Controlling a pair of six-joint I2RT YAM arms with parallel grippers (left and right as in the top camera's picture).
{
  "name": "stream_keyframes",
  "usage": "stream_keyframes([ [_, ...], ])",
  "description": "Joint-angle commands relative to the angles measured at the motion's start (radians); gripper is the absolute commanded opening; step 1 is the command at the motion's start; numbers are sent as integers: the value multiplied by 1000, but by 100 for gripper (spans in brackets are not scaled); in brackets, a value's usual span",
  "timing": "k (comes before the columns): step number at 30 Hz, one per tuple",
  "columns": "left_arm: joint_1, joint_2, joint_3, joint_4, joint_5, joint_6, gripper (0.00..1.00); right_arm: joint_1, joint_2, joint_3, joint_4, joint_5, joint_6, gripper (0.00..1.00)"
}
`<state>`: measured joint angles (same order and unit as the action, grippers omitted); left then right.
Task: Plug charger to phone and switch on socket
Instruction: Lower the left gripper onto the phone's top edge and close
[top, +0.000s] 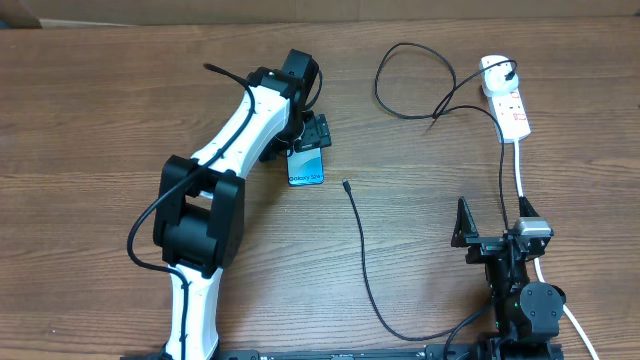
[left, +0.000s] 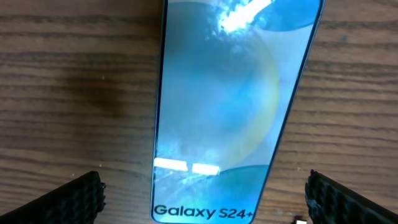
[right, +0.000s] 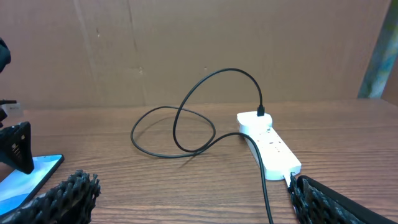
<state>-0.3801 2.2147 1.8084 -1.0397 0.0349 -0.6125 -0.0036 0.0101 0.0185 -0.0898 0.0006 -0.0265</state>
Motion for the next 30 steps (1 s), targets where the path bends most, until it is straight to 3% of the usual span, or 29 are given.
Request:
stream_keyframes([
  [1,-8,3,22,22,14,-16,100,8,-7,-10,5,5,-5,100],
  [19,-48,24,5,45,-121,-16,100,8,-7,-10,5,5,-5,100],
  [30,-48,49,5,34,-120,-8,100,8,-7,-10,5,5,-5,100],
])
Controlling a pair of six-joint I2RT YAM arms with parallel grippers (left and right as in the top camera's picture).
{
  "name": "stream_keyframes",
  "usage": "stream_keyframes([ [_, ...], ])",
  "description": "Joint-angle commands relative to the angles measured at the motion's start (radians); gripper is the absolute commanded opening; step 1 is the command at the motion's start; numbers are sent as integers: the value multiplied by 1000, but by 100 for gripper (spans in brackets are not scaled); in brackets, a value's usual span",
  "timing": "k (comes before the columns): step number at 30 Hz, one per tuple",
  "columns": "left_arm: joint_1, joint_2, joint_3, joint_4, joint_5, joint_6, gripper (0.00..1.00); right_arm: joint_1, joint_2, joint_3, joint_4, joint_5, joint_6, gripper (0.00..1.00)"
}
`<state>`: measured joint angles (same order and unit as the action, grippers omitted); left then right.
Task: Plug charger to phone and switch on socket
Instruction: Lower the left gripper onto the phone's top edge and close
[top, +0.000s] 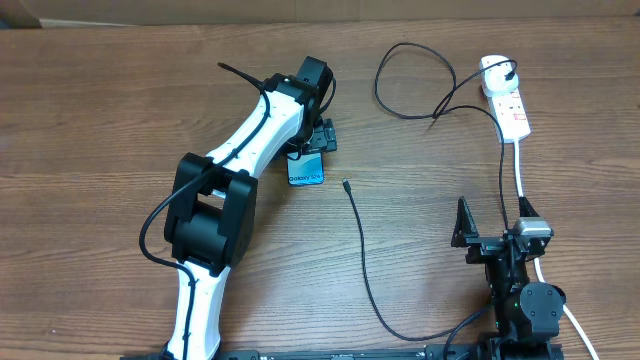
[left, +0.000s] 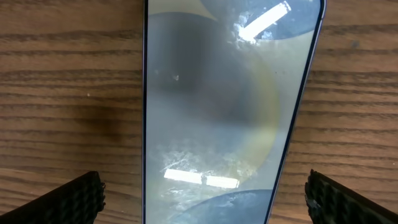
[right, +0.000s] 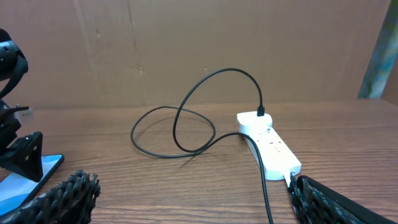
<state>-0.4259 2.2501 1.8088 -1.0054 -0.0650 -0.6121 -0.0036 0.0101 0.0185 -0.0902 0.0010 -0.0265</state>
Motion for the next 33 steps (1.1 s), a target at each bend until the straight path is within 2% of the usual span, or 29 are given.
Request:
stream_keyframes([
  [1,-2,13,5,2,-19,-2,100,8,-7,-10,6,5,-5,100],
  [33,0,19,-21,46,-31,14,100,8,-7,-10,6,5,-5,100],
])
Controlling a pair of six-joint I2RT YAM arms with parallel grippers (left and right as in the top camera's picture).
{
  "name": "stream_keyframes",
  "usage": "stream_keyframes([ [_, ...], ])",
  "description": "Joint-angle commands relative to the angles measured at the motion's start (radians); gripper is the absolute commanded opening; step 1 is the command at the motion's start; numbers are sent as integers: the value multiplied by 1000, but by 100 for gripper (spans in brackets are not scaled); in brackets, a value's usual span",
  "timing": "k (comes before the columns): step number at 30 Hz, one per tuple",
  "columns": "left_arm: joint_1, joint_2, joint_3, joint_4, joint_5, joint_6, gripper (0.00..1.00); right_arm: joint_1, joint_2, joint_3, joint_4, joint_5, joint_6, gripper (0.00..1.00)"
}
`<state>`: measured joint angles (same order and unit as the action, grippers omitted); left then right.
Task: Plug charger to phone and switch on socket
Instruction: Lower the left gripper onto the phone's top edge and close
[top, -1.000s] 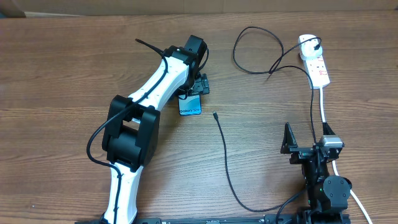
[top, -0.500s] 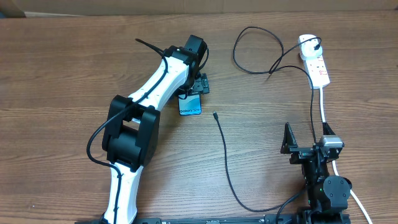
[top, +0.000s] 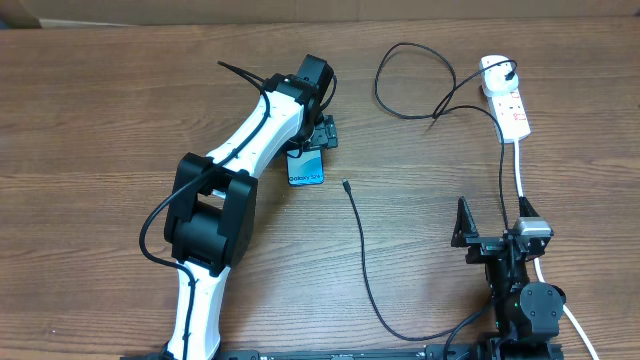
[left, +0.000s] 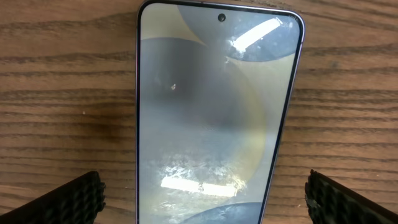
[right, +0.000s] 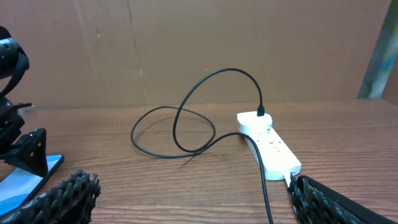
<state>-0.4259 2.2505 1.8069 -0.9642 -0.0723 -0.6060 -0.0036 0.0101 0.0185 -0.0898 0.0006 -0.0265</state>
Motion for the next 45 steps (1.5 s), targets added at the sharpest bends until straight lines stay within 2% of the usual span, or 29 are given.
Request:
stream_keyframes([
  [1,0,19,-25,8,-32,8,100,8,-7,-10,5,6,-5,100],
  [19,0,19,-106,112,-42,9,100,8,-7,-10,5,6,-5,100],
  [25,1,19,-132,142,-42,43,100,8,-7,-10,5,5,-5,100],
  [32,1,19,-155,175,-32,44,77,8,-7,-10,5,5,-5,100],
  [34,1,19,-155,181,-21,44,75,8,-7,-10,5,5,-5,100],
  [37,1,19,-155,187,-11,41,81,8,-7,-10,5,5,-5,100],
  [40,1,19,-155,186,-5,42,83,8,-7,-10,5,6,-5,100],
  [42,1,19,-155,186,-3,42,98,8,-7,-10,5,6,-5,100],
  [45,1,19,-155,186,16,42,100,8,-7,-10,5,5,-5,100],
])
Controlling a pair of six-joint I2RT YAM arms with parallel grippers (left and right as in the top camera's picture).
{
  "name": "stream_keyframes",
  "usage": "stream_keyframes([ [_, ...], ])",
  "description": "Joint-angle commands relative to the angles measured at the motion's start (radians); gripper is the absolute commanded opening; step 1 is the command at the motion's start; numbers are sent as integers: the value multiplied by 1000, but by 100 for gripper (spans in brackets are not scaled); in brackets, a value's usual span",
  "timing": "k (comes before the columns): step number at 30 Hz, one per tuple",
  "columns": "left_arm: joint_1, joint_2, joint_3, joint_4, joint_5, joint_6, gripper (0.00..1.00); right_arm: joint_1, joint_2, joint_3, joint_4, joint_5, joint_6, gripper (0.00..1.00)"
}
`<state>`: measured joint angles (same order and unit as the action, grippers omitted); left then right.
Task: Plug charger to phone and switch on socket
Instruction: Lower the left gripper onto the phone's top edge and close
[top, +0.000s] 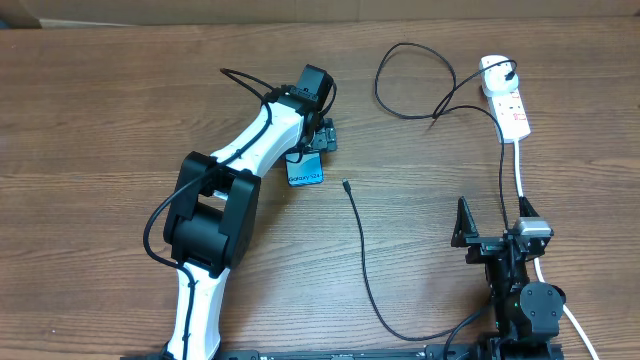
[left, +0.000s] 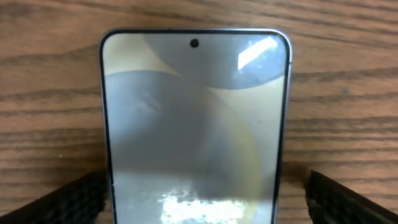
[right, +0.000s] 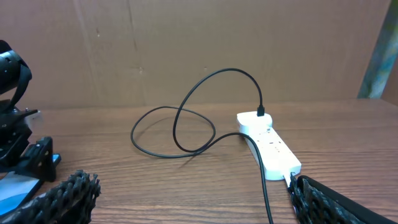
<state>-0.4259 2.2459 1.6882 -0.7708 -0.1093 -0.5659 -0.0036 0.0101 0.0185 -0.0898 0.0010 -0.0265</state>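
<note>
The phone (top: 306, 170) lies face up on the wooden table, its screen lit. In the left wrist view the phone's top end (left: 194, 93) with its camera hole fills the frame. My left gripper (left: 202, 211) is open, one finger on each side of the phone, low over it. From overhead the left gripper (top: 318, 135) sits at the phone's far end. The black charger cable's free plug (top: 345, 184) lies right of the phone. The white power strip (top: 508, 102) is at the far right, the cable plugged into it. My right gripper (top: 492, 228) is open and empty near the front edge.
The black cable (top: 362, 262) runs from the free plug toward the front and loops (right: 177, 130) before the power strip (right: 268, 146). The strip's white lead (top: 520, 170) runs down to the right arm's base. A brown board (right: 217, 43) backs the table.
My left gripper has come closer to the phone and further toward its top end; the phone's top edge sits lower and larger in the wrist view. The right arm has not moved.
My left gripper was open over the phone's lower part, with the Galaxy S24+ lettering in view. It then stood further up the screen, then at the top edge with the camera hole. Now it is lower over that end. Phone, cable and right arm kept their places.
</note>
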Motion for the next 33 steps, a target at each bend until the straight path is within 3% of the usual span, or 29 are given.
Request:
stream_keyframes([
  [1,1,24,-36,-9,55,2,100,8,-7,-10,5,5,-5,100],
  [7,1,24,-36,-19,73,2,99,8,-7,-10,5,5,-5,100],
  [10,1,24,-36,-30,77,1,77,8,-7,-10,5,5,-5,100],
  [11,1,24,-36,-30,77,1,76,8,-7,-10,5,5,-5,100],
  [24,1,23,-34,-28,104,1,80,8,-7,-10,5,5,-5,100],
  [33,1,23,-27,-39,130,1,71,8,-7,-10,5,5,-5,100],
])
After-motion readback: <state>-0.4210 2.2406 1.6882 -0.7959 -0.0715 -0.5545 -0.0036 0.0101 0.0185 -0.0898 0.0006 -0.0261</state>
